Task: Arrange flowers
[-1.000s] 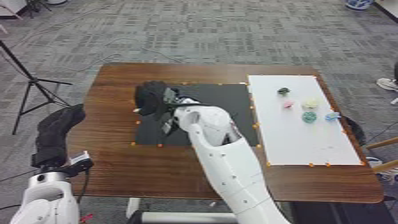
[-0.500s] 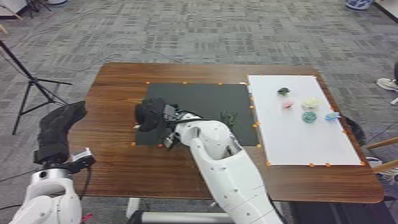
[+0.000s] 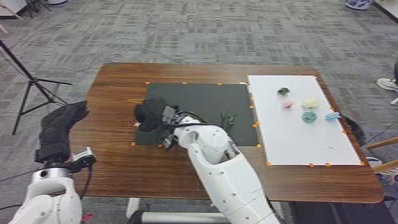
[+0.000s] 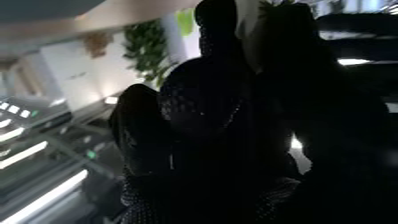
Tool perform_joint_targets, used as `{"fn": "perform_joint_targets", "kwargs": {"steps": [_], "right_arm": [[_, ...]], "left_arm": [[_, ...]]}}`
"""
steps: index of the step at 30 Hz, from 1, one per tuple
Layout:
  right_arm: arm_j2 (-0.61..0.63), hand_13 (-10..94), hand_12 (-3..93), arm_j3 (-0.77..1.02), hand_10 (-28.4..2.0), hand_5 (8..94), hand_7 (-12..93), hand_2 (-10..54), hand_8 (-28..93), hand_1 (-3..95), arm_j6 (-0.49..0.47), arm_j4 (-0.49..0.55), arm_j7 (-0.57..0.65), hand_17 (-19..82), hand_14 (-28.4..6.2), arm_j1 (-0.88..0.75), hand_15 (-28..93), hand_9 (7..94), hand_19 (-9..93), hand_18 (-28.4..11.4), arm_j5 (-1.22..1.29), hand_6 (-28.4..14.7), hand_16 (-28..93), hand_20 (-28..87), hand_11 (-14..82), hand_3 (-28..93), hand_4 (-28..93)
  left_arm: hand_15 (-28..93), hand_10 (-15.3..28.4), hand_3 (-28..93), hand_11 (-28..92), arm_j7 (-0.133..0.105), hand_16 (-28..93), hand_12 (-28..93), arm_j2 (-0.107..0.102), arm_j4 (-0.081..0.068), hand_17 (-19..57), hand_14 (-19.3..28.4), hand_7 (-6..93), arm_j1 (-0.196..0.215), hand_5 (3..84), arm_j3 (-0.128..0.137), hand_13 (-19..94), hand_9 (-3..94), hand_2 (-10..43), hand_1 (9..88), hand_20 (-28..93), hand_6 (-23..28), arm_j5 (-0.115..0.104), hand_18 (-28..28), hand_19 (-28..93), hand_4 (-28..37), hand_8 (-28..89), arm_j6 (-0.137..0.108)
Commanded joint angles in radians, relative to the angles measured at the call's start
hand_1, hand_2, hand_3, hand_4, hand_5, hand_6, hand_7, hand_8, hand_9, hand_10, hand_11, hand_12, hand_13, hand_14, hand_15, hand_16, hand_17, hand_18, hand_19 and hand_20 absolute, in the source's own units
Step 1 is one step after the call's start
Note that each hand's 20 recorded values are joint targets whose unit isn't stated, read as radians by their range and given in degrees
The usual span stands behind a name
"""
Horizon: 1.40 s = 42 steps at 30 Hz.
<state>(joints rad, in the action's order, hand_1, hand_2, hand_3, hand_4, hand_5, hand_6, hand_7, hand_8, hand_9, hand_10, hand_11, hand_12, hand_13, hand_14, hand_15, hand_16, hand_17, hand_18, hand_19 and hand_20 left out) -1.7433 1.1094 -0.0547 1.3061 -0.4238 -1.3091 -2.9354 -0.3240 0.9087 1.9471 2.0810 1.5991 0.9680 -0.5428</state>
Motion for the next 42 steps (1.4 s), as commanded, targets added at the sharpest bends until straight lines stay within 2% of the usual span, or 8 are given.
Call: {"fn": "perform_joint_targets", "kwargs": {"steps": [1,11,15,17,22,26,36,42], "right_arm": [[-0.007,87,29.1,0.014,-8.0,71.5,36,-8.3,-2,57.3,0.038,-0.018,0.012,58,-2.7,-0.002,57,84.0,93,-15.7,-0.329,4.4,39,60,7.6,58,-20],[-0.028,87,28.4,0.046,-7.5,71.1,37,-7.9,-4,57.5,0.071,-0.037,-0.026,59,-2.3,-0.006,58,83.7,93,-15.3,-0.438,5.0,38,60,7.4,57,-20],[-0.032,87,28.3,0.048,-7.0,70.8,37,-7.7,-4,56.8,0.055,-0.037,-0.027,59,-2.1,-0.011,58,83.4,93,-15.1,-0.47,5.5,38,60,7.4,57,-20],[-0.035,87,28.3,0.048,-6.9,70.9,38,-7.8,-4,56.6,0.043,-0.036,-0.032,59,-2.0,-0.014,58,83.3,93,-15.1,-0.474,5.6,38,60,7.5,58,-20],[-0.033,87,28.0,0.048,-6.7,70.9,38,-7.6,-4,56.2,0.037,-0.036,-0.031,59,-1.6,-0.013,58,82.6,93,-15.0,-0.476,5.9,38,60,7.5,58,-21],[-0.035,87,27.6,0.05,-6.7,71.0,38,-7.5,-5,56.1,0.037,-0.037,-0.03,59,-1.7,-0.015,58,82.4,93,-15.0,-0.473,6.0,39,60,7.4,58,-21],[-0.036,87,26.1,0.042,-7.1,69.8,36,-6.6,-4,55.6,0.017,-0.035,-0.006,59,-1.7,-0.022,58,80.4,93,-14.9,-0.451,5.4,39,60,8.5,56,-19],[-0.022,87,22.8,0.032,-7.6,64.6,33,-7.5,-3,53.4,0.0,-0.03,0.012,59,-1.7,-0.018,58,75.4,93,-14.8,-0.439,2.9,39,60,11.4,56,-18]], "left_arm": [[32,12.5,71,27,-0.01,2,18,0.009,0.002,5.7,16.6,26.3,0.003,50.2,0.002,36,42.9,7.1,26.4,23,3.7,-0.004,13.7,17,-27.3,-9,0.022],[32,13.0,72,28,-0.018,1,17,0.007,0.003,5.6,17.2,26.4,-0.013,49.9,-0.005,35,42.6,4.5,25.9,22,4.1,-0.012,13.9,17,-27.4,-9,0.017],[30,13.3,71,28,-0.018,0,16,0.011,0.002,5.5,17.2,26.3,-0.034,49.9,-0.018,34,42.9,3.9,24.0,22,4.2,-0.029,14.0,17,-28.0,-9,0.02],[27,13.9,70,26,-0.024,-1,15,0.013,0.01,5.5,17.1,25.7,-0.025,50.2,-0.011,34,44.2,8.2,20.1,21,4.1,-0.071,13.6,16,-28.2,-9,0.028],[25,14.9,61,25,0.007,0,15,0.007,-0.006,5.5,17.2,22.6,-0.034,52.6,0.003,34,47.2,24.7,18.3,20,3.8,-0.096,13.4,14,-28.3,-8,0.018],[25,15.0,59,25,0.017,-1,15,0.006,-0.009,6.1,17.0,21.7,-0.029,54.4,0.018,34,49.3,30.4,20.6,19,3.8,-0.138,12.5,13,-28.3,-8,0.008],[24,15.3,61,25,0.037,-2,14,0.015,-0.006,7.3,16.4,20.9,-0.029,55.4,0.028,36,50.4,31.5,19.6,19,4.2,-0.133,11.0,11,-28.3,-7,0.022],[25,15.3,64,25,0.046,-2,14,0.019,-0.003,7.0,16.9,21.0,-0.027,54.8,0.036,35,50.0,23.3,18.9,19,4.2,-0.116,11.3,12,-28.3,-7,0.037]]}}
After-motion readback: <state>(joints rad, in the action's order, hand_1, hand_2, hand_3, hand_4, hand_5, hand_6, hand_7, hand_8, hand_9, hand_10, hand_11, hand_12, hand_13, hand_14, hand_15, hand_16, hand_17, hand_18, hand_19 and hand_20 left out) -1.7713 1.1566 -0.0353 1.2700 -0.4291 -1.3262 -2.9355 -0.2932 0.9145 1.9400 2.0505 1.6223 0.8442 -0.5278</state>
